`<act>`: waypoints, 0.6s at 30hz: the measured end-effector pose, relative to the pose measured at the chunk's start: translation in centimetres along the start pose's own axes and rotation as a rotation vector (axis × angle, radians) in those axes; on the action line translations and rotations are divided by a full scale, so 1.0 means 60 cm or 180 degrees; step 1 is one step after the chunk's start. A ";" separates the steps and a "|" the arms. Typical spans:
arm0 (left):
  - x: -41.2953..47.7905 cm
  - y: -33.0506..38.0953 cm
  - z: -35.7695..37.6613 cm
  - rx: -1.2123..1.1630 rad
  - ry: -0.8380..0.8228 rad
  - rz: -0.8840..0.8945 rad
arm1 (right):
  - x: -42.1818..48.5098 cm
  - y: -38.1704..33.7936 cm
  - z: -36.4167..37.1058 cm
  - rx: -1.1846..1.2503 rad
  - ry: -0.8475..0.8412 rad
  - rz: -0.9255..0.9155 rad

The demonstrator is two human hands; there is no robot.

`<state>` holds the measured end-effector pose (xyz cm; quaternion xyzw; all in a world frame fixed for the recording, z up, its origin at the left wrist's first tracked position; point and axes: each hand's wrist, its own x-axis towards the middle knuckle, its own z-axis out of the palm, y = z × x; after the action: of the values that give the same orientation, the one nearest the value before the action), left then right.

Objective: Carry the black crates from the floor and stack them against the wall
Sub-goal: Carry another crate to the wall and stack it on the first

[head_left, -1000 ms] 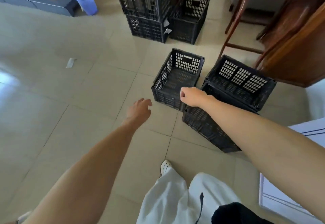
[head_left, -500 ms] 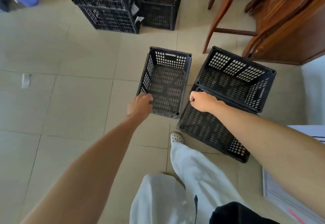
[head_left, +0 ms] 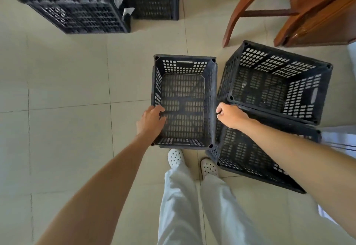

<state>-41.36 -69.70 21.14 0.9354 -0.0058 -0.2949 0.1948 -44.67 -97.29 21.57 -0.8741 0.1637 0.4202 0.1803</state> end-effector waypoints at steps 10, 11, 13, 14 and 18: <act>0.264 -0.120 0.127 -0.0968 -0.0068 -0.0728 | 0.261 0.018 0.107 0.0262 0.0069 0.1118; 0.282 -0.129 0.146 -0.1112 -0.0082 -0.0866 | 0.281 0.023 0.122 0.0369 0.0033 0.1223; 0.311 -0.143 0.181 -0.1319 -0.0147 -0.1065 | 0.317 0.035 0.151 0.0609 0.0009 0.1318; 0.324 -0.150 0.198 -0.1369 -0.0177 -0.1124 | 0.333 0.041 0.163 0.0715 0.0045 0.1316; 0.362 -0.158 0.244 -0.2215 -0.0077 -0.1540 | 0.367 0.042 0.187 0.1126 0.0453 0.1319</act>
<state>-32.51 -68.93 -5.29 0.7847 0.3116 -0.3275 0.4241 -40.28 -97.42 -2.88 -0.8043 0.4219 0.3505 0.2284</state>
